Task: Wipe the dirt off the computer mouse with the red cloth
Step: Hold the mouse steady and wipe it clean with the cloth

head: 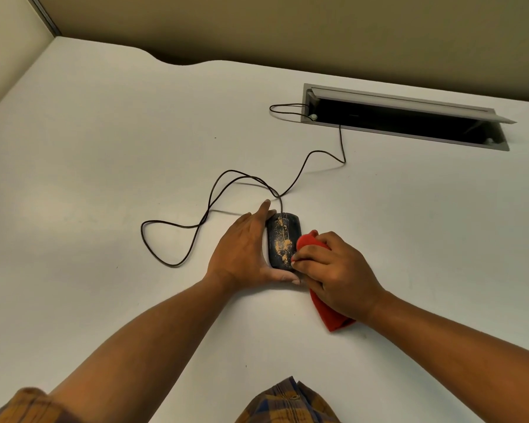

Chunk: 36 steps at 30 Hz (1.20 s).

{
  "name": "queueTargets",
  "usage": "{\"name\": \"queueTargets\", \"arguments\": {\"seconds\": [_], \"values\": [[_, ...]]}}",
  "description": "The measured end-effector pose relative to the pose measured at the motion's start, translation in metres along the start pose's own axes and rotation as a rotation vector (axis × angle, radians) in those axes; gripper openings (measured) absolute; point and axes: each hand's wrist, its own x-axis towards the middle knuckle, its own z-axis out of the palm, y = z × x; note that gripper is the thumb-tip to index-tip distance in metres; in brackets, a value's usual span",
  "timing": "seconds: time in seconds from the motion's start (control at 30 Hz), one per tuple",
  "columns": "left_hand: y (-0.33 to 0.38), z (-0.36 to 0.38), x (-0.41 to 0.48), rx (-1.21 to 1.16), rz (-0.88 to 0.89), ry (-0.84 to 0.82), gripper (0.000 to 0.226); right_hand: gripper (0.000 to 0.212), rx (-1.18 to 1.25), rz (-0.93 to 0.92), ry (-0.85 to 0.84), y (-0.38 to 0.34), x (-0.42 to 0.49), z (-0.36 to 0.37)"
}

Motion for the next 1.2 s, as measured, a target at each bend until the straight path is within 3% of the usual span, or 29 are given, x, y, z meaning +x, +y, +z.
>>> {"name": "queueTargets", "arguments": {"seconds": [0.3, 0.53, 0.73, 0.93, 1.13, 1.2], "values": [[-0.001, 0.002, 0.001, 0.003, 0.004, 0.003, 0.15, 0.018, 0.132, 0.213, 0.064, 0.007, 0.014, 0.002], [-0.001, 0.001, 0.001, 0.02, -0.007, -0.008, 0.151, 0.02, 0.124, 0.045, -0.008, 0.006, -0.008, -0.002], [0.0, 0.0, 0.001, 0.011, 0.004, 0.004, 0.149, 0.016, 0.136, 0.152, 0.094, 0.009, 0.009, 0.003], [0.0, 0.001, 0.0, 0.011, 0.003, 0.013, 0.147, 0.016, 0.068, -0.027, 0.048, 0.005, -0.013, 0.008], [0.001, 0.0, 0.001, 0.015, 0.004, 0.012, 0.15, 0.014, 0.123, 0.157, 0.144, 0.012, -0.003, 0.006], [0.001, 0.0, 0.0, 0.012, 0.006, 0.013, 0.15, 0.013, 0.12, 0.141, 0.126, 0.009, -0.009, 0.008]]}}
